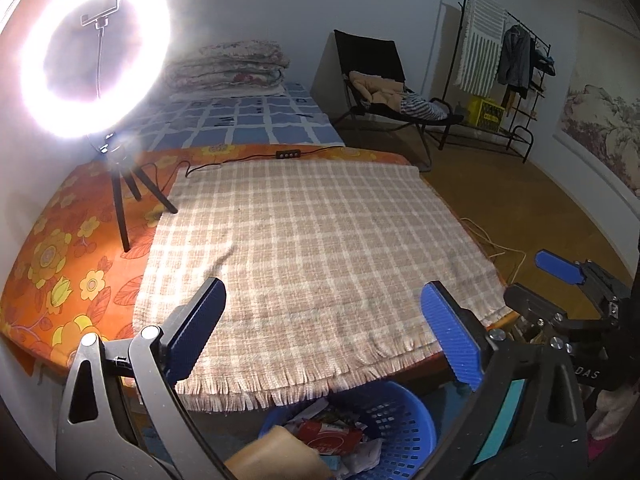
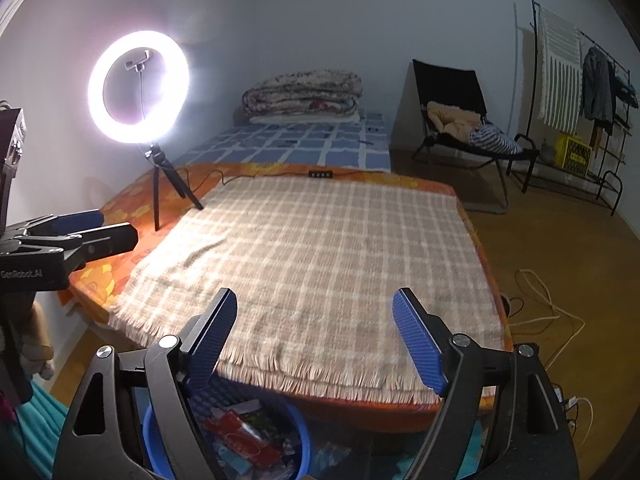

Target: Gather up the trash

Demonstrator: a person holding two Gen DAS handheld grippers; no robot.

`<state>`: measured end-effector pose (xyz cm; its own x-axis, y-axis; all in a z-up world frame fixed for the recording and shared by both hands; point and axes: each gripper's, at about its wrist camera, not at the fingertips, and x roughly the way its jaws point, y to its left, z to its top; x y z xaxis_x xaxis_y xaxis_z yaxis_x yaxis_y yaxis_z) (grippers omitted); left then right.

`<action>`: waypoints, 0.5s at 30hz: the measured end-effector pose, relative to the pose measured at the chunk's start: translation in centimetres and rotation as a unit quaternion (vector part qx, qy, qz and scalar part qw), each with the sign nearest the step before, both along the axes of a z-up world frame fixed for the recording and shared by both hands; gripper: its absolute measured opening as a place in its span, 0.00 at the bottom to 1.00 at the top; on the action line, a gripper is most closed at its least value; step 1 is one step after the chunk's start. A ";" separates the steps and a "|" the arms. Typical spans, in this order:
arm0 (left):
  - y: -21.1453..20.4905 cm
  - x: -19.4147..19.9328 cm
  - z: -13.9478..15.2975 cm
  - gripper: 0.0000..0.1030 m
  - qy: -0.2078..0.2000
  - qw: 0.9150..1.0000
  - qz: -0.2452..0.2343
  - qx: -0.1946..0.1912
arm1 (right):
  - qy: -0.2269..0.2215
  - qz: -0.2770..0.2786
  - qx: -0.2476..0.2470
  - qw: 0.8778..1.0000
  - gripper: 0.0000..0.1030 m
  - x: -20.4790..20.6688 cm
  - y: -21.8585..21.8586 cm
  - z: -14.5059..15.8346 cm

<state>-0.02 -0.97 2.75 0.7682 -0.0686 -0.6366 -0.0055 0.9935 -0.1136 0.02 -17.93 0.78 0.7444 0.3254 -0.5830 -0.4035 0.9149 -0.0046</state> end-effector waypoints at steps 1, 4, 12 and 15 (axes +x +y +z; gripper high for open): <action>-0.1 -0.1 0.1 0.97 -0.002 1.000 0.001 0.000 | -0.001 -0.002 0.004 1.000 0.78 0.1 -0.1 0.1; -0.3 -0.3 0.3 0.97 -0.007 1.000 0.004 0.009 | 0.000 -0.003 0.017 1.000 0.78 0.4 -0.1 0.1; 0.5 -0.5 0.2 0.97 -0.005 1.000 0.009 -0.002 | -0.005 -0.001 0.021 1.000 0.78 0.6 0.4 0.1; 0.8 -0.5 0.2 0.97 -0.003 1.000 0.013 -0.004 | -0.007 0.002 0.021 1.000 0.78 0.6 0.6 0.1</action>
